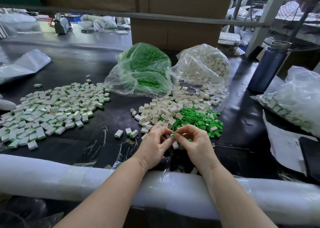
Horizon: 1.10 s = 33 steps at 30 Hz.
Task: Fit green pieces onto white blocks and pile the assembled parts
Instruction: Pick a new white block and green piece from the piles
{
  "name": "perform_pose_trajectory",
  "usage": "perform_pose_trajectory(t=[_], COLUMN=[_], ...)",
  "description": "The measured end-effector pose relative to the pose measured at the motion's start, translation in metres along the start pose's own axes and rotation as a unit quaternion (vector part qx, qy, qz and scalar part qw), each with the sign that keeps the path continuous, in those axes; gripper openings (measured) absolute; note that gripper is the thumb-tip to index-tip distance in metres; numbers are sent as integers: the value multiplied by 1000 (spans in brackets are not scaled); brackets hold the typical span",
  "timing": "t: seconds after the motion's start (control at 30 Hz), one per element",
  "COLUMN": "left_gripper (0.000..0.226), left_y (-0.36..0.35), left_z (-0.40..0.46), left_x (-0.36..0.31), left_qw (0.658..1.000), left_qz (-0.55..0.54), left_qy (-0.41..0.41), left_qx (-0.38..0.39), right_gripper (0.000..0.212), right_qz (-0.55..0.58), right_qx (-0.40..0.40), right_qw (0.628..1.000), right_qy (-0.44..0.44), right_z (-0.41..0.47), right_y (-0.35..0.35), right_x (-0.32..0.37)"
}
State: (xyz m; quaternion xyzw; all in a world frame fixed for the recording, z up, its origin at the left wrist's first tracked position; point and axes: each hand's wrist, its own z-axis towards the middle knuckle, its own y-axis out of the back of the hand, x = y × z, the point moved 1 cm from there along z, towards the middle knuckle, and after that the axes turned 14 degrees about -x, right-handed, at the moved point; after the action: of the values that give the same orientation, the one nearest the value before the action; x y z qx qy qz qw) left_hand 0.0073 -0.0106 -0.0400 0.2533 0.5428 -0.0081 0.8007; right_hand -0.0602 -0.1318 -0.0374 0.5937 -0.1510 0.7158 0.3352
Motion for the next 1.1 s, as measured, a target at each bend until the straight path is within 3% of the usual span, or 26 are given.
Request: perform_pose_trajectory(t=[0.23, 0.37, 0.5, 0.6, 0.77, 0.93, 1.1], left_gripper=[7, 14, 10, 15, 17, 14, 27], left_y=[1, 7, 16, 18, 15, 17, 19], left_z=[-2, -1, 0, 1, 2, 1, 2], left_x=[-2, -1, 4, 7, 8, 8, 9], left_qw=[999, 984, 934, 911, 905, 902, 896], left_qz=[-38, 33, 119, 216, 323, 324, 278], left_qy=[26, 8, 94, 167, 174, 186, 225], left_qx=[-19, -174, -323, -309, -217, -217, -263], right_gripper=[15, 7, 6, 8, 9, 12, 13], right_qz=[-24, -17, -20, -24, -26, -70, -107], right_qx=[-23, -64, -83, -101, -121, -123, -130], right_qw=[999, 998, 996, 995, 992, 990, 986], right_qy=[6, 2, -11, -13, -19, -20, -10], right_z=[1, 3, 3, 3, 4, 4, 5], right_y=[-1, 3, 5, 6, 6, 6, 6], right_x=[-1, -2, -2, -3, -3, -5, -6])
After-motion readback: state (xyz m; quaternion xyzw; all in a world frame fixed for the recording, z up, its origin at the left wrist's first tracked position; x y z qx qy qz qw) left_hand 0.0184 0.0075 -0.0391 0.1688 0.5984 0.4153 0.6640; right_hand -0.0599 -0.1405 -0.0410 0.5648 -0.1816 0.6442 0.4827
